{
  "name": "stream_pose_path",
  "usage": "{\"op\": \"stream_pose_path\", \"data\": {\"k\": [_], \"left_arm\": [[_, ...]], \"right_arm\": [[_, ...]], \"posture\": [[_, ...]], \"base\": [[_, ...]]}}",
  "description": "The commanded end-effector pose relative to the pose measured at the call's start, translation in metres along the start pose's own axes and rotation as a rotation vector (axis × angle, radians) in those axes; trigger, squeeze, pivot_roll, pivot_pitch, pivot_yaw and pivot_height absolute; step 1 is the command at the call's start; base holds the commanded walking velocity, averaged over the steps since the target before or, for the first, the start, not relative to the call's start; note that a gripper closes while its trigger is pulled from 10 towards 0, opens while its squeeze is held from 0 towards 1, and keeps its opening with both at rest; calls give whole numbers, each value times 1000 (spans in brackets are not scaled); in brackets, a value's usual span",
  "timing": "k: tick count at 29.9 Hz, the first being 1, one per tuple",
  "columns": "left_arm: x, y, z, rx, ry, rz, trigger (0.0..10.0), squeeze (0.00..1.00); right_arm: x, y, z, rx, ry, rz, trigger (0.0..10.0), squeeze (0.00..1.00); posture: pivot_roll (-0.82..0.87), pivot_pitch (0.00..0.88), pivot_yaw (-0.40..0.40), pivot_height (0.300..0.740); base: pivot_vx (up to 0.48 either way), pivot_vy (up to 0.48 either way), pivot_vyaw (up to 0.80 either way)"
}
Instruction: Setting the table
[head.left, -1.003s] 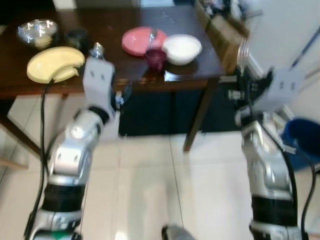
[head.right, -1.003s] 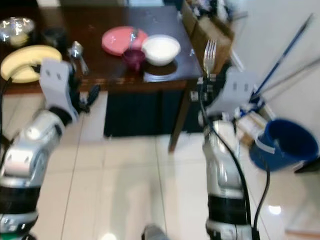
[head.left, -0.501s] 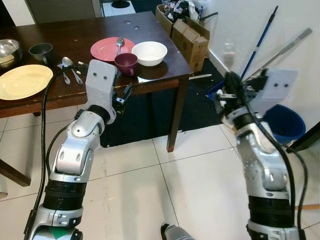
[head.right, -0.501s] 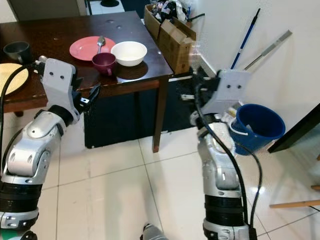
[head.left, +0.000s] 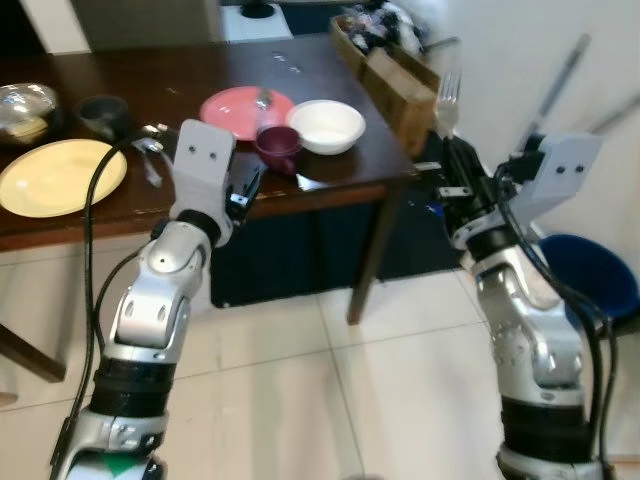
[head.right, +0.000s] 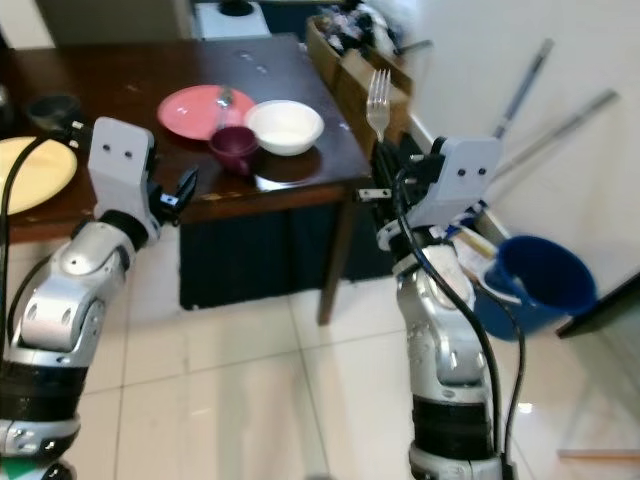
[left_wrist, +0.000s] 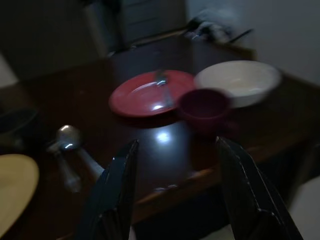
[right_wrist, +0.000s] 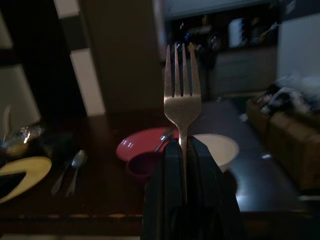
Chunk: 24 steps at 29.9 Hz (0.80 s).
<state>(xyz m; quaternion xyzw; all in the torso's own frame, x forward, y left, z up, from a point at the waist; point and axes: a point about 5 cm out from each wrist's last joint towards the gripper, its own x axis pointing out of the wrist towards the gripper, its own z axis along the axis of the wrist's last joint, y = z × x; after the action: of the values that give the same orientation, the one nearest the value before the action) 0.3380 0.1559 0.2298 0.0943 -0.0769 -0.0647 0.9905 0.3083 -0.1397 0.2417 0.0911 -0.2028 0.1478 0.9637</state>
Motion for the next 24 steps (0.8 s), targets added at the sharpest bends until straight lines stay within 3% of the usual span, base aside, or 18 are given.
{"op": "stream_pose_path", "data": {"k": [1, 9, 24], "left_arm": [[0, -6, -1, 2, 1, -17, 10000, 0], [0, -8, 0, 9, -10, -24, 10000, 0], [1, -13, 6, 24, -41, -66, 10000, 0]], "right_arm": [[-4, -3, 0, -19, 30, 45, 10000, 0], [-8, -5, -10, -79, 121, 98, 10000, 0], [0, -13, -8, -112, 130, 101, 10000, 0]], "posture": [[-137, 52, 56, 740], [-136, 58, 62, 740], [-134, 58, 68, 740]], "base": [[480, 0, 0], [480, 0, 0], [480, 0, 0]]}}
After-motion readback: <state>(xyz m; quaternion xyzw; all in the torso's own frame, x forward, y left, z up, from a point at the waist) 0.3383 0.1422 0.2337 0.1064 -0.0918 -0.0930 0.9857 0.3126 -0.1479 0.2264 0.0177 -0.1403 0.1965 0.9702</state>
